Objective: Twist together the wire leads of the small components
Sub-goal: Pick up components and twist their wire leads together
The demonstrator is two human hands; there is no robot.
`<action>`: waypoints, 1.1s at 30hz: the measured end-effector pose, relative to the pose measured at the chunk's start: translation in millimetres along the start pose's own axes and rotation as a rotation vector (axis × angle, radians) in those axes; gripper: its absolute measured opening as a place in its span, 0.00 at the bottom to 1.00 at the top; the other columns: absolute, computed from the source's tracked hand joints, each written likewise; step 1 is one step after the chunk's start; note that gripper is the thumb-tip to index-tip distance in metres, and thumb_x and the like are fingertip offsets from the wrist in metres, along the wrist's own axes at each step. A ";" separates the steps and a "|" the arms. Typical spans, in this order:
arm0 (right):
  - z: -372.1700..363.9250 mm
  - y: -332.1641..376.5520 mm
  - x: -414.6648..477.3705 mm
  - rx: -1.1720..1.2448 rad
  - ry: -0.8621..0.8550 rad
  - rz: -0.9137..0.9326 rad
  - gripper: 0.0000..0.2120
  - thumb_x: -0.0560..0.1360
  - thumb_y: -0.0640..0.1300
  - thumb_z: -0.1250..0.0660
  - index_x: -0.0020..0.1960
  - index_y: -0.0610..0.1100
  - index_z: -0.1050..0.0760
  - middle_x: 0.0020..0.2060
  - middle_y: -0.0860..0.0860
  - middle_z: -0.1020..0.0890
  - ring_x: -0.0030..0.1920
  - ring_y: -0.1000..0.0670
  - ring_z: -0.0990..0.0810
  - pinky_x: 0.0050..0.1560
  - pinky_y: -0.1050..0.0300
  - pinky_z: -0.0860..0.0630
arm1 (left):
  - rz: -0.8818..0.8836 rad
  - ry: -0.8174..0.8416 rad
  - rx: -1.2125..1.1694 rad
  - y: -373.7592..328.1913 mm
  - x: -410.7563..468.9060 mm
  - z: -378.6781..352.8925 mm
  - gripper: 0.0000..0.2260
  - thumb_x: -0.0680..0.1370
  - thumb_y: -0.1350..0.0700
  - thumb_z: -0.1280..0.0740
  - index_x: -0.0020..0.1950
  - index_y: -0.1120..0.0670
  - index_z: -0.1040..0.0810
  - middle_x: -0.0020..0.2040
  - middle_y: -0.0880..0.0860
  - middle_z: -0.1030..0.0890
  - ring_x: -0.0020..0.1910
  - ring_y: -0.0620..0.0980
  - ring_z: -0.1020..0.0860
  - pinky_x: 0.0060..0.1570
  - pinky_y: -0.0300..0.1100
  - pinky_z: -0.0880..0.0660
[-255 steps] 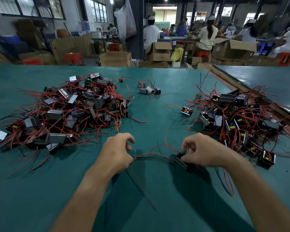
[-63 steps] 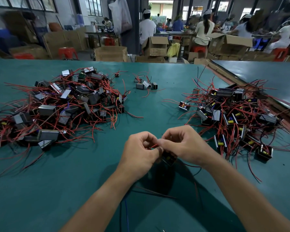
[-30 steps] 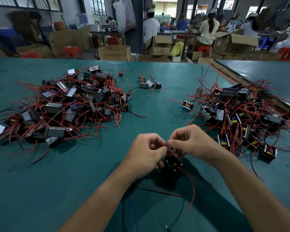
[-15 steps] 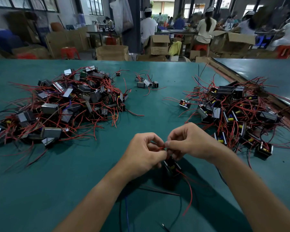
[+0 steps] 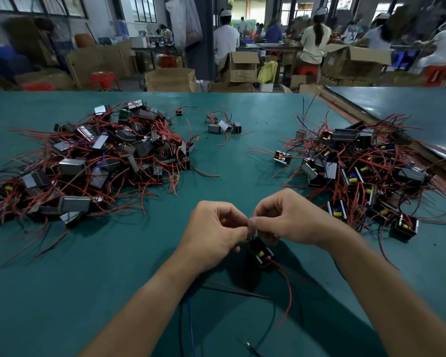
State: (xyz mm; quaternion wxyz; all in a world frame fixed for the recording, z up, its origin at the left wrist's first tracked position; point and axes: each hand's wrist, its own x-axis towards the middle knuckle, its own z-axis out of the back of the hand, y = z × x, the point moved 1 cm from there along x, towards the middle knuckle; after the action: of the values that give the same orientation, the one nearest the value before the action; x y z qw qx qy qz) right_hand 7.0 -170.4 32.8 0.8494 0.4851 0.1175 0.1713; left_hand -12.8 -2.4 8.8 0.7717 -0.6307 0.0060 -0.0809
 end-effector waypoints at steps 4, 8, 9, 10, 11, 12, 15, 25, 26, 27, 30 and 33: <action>-1.2 -1.0 -0.5 -0.008 0.020 -0.018 0.11 0.76 0.39 0.30 0.34 0.41 0.20 0.23 0.49 0.20 0.24 0.52 0.24 0.29 0.60 0.27 | -0.017 0.018 -0.005 -1.3 -2.6 -0.8 0.05 0.69 0.68 0.24 0.38 0.61 0.19 0.29 0.53 0.18 0.23 0.45 0.26 0.24 0.36 0.27; -2.5 0.0 0.4 -0.026 -0.008 -0.025 0.13 0.74 0.36 0.31 0.31 0.44 0.21 0.25 0.47 0.20 0.26 0.51 0.24 0.32 0.54 0.27 | 0.032 0.039 -0.031 -0.9 -3.3 -2.3 0.13 0.69 0.64 0.22 0.45 0.57 0.25 0.34 0.56 0.16 0.25 0.48 0.25 0.25 0.39 0.27; -2.6 0.3 0.9 -0.027 -0.009 -0.027 0.14 0.74 0.35 0.32 0.31 0.45 0.21 0.26 0.45 0.19 0.26 0.50 0.24 0.33 0.53 0.26 | 0.044 0.042 -0.033 0.1 -2.4 -2.5 0.13 0.69 0.64 0.22 0.44 0.56 0.25 0.34 0.57 0.16 0.24 0.47 0.25 0.25 0.39 0.27; -2.6 0.7 1.1 -0.026 -0.012 -0.026 0.14 0.74 0.34 0.33 0.31 0.45 0.21 0.27 0.44 0.19 0.27 0.50 0.24 0.33 0.52 0.26 | 0.049 0.042 -0.027 1.0 -1.5 -2.5 0.12 0.69 0.64 0.22 0.43 0.56 0.25 0.33 0.56 0.16 0.24 0.47 0.25 0.25 0.40 0.27; -2.5 1.1 1.2 -0.028 -0.017 -0.023 0.14 0.74 0.34 0.33 0.32 0.45 0.21 0.28 0.42 0.18 0.27 0.50 0.23 0.34 0.52 0.25 | 0.048 0.042 -0.016 2.0 -0.8 -2.5 0.11 0.69 0.64 0.23 0.41 0.56 0.24 0.31 0.55 0.17 0.23 0.47 0.26 0.25 0.40 0.26; -2.3 1.1 1.3 -0.035 -0.022 -0.020 0.13 0.74 0.34 0.34 0.33 0.45 0.21 0.30 0.41 0.17 0.27 0.49 0.23 0.34 0.51 0.25 | 0.042 0.042 -0.003 2.9 -0.3 -2.3 0.10 0.70 0.64 0.23 0.40 0.56 0.23 0.30 0.54 0.17 0.23 0.47 0.26 0.25 0.41 0.26; -2.9 1.2 2.1 -0.042 -0.045 -0.005 0.12 0.74 0.33 0.34 0.35 0.43 0.21 0.27 0.44 0.19 0.27 0.50 0.24 0.34 0.52 0.26 | 0.032 0.035 0.033 4.5 -0.2 -0.9 0.09 0.70 0.63 0.23 0.36 0.55 0.22 0.28 0.54 0.19 0.21 0.48 0.26 0.25 0.41 0.27; -1.6 2.9 2.3 0.001 -0.144 0.073 0.10 0.71 0.30 0.31 0.34 0.41 0.20 0.23 0.46 0.23 0.27 0.48 0.25 0.35 0.51 0.28 | 0.010 0.043 0.033 3.2 0.8 2.0 0.10 0.73 0.62 0.26 0.33 0.53 0.20 0.26 0.50 0.21 0.21 0.47 0.27 0.23 0.36 0.31; -1.3 2.4 1.9 0.002 -0.143 0.075 0.11 0.72 0.31 0.31 0.34 0.42 0.20 0.24 0.46 0.23 0.27 0.47 0.25 0.35 0.50 0.27 | 0.012 0.043 0.031 2.6 0.5 1.8 0.09 0.73 0.62 0.27 0.34 0.53 0.20 0.27 0.51 0.20 0.21 0.47 0.27 0.23 0.36 0.31; -1.0 1.8 1.7 0.003 -0.142 0.080 0.11 0.72 0.31 0.31 0.34 0.42 0.20 0.24 0.46 0.23 0.28 0.47 0.24 0.35 0.50 0.27 | 0.014 0.045 0.028 1.8 0.3 1.9 0.09 0.74 0.62 0.28 0.35 0.53 0.19 0.29 0.51 0.19 0.21 0.47 0.27 0.23 0.36 0.31; 0.3 -0.1 2.4 0.014 -0.136 0.102 0.10 0.73 0.33 0.30 0.35 0.43 0.20 0.25 0.47 0.23 0.27 0.50 0.24 0.34 0.52 0.27 | 0.062 0.071 -0.024 -0.8 0.8 5.0 0.07 0.77 0.60 0.30 0.39 0.56 0.18 0.35 0.54 0.16 0.21 0.45 0.27 0.21 0.34 0.31; 0.0 -0.7 2.6 0.026 -0.118 0.125 0.08 0.74 0.34 0.29 0.37 0.41 0.20 0.25 0.49 0.23 0.27 0.52 0.24 0.34 0.53 0.27 | 0.136 0.121 -0.102 -1.5 1.1 10.2 0.06 0.77 0.60 0.31 0.42 0.57 0.17 0.39 0.55 0.15 0.22 0.45 0.26 0.22 0.34 0.31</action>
State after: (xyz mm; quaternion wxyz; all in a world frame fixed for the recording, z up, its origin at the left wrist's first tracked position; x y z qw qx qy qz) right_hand 9.5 -169.7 32.1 0.8361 0.5118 0.0387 0.1936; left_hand -10.8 7.1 12.5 0.7407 -0.6612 0.0994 -0.0657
